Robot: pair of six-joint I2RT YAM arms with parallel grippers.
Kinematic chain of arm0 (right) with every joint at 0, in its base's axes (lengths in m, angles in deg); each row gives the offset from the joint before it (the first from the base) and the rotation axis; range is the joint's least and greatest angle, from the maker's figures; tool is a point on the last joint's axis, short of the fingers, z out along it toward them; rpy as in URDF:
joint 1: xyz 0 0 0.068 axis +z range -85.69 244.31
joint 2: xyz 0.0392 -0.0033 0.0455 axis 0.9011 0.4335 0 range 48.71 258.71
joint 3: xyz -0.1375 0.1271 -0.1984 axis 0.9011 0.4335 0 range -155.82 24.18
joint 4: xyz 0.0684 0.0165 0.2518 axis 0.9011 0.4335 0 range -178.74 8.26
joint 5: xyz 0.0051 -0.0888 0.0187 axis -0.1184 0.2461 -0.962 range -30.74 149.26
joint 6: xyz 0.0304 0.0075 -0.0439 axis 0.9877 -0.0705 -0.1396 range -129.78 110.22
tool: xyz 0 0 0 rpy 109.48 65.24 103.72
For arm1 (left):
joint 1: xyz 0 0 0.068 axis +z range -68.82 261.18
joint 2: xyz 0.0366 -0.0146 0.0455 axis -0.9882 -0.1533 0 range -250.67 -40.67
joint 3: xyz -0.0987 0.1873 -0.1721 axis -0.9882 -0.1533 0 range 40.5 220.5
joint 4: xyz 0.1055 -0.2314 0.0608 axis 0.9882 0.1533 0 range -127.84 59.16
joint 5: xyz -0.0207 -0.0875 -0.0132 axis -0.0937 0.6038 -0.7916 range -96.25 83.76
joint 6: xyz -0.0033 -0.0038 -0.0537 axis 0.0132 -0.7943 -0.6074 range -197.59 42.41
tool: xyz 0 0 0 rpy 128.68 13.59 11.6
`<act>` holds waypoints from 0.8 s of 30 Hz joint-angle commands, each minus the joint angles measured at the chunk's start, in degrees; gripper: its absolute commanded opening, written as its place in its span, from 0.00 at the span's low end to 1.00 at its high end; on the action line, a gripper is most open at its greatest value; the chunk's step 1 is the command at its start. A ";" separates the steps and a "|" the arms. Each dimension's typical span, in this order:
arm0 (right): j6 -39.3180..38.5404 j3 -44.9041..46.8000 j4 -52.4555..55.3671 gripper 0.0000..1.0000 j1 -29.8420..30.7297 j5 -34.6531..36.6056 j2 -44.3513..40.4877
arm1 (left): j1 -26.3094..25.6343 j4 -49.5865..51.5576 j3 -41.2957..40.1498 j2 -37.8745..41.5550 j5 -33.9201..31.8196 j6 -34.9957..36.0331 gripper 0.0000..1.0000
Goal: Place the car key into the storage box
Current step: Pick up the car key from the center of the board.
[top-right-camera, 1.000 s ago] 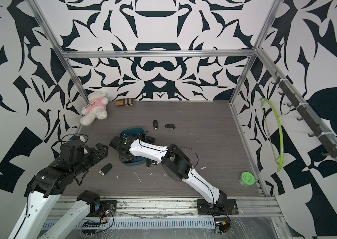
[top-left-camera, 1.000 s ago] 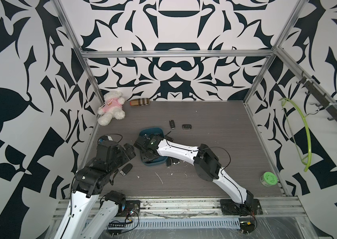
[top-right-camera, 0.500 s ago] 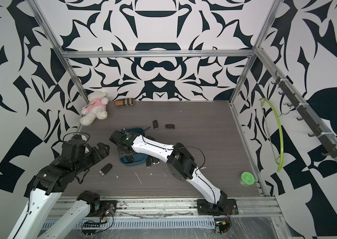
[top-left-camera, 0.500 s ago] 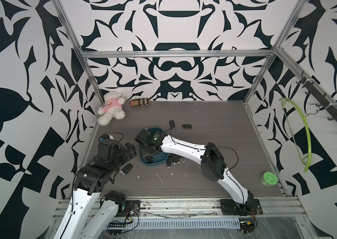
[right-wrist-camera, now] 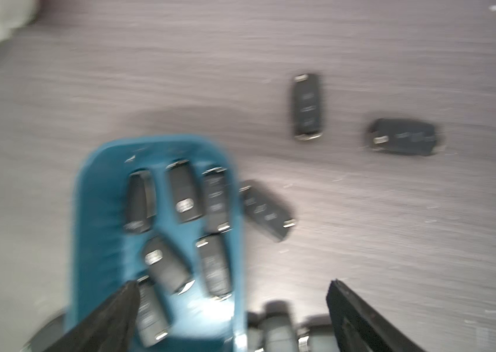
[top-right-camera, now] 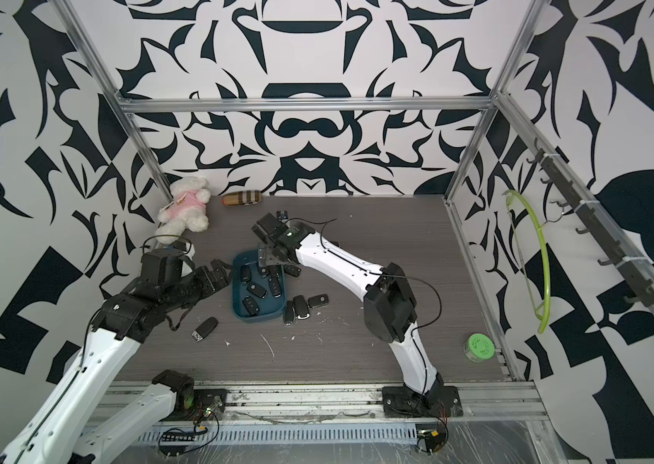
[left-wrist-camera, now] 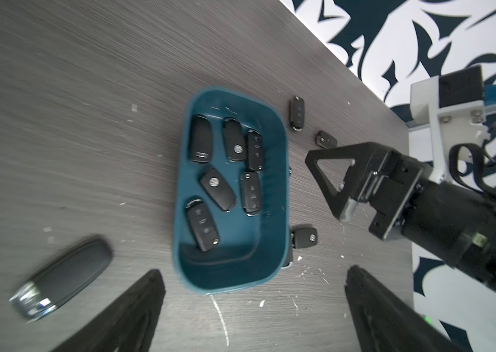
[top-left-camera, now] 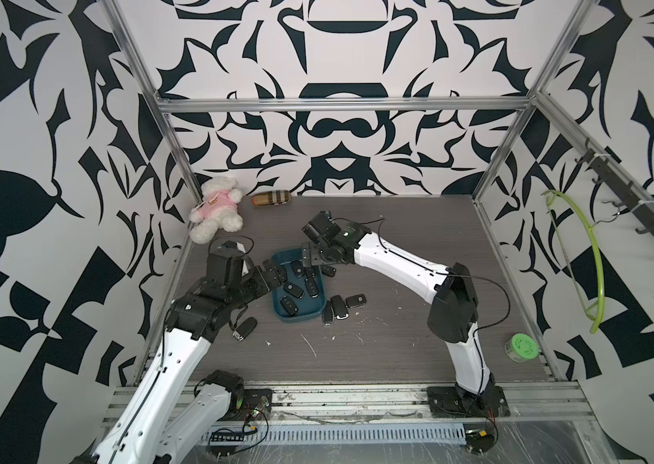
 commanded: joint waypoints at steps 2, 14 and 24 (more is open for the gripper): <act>0.21 3.98 -0.54 0.99 -3.91 2.81 -3.78 | 0.17 -7.13 3.09 -5.51 8.23 2.13 0.99; 9.34 8.72 -4.67 0.99 -13.40 -3.43 1.21 | 0.06 -11.33 9.06 -18.05 11.93 4.60 0.99; 12.85 5.01 -8.61 1.00 -16.97 -8.67 8.30 | 0.06 -14.88 12.02 -23.71 19.63 6.95 0.99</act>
